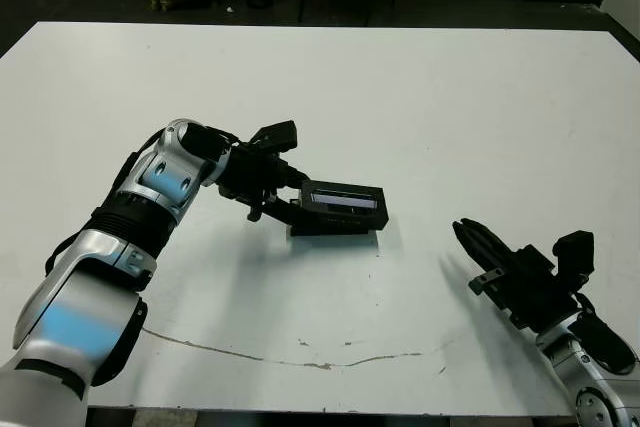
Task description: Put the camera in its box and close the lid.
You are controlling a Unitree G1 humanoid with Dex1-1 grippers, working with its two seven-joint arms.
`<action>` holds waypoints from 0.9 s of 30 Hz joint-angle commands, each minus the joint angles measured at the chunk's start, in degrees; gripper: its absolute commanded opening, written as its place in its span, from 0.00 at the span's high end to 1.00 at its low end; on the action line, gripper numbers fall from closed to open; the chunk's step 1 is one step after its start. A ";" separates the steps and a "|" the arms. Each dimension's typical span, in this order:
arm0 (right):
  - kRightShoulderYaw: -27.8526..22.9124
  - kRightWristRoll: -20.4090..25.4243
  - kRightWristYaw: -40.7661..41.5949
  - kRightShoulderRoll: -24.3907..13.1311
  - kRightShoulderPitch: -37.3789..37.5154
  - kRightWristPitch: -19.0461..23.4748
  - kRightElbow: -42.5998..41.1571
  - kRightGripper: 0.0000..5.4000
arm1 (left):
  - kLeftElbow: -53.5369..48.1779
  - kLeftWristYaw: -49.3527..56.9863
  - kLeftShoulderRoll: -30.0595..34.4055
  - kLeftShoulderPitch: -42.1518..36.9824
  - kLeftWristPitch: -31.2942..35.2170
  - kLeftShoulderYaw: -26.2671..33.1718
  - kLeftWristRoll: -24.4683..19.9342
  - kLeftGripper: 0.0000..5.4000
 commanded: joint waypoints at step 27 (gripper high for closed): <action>0.89 -1.84 0.98 0.48 0.71 -2.66 1.54 1.00 | 0.23 -2.56 4.35 1.16 2.69 -0.59 1.85 0.58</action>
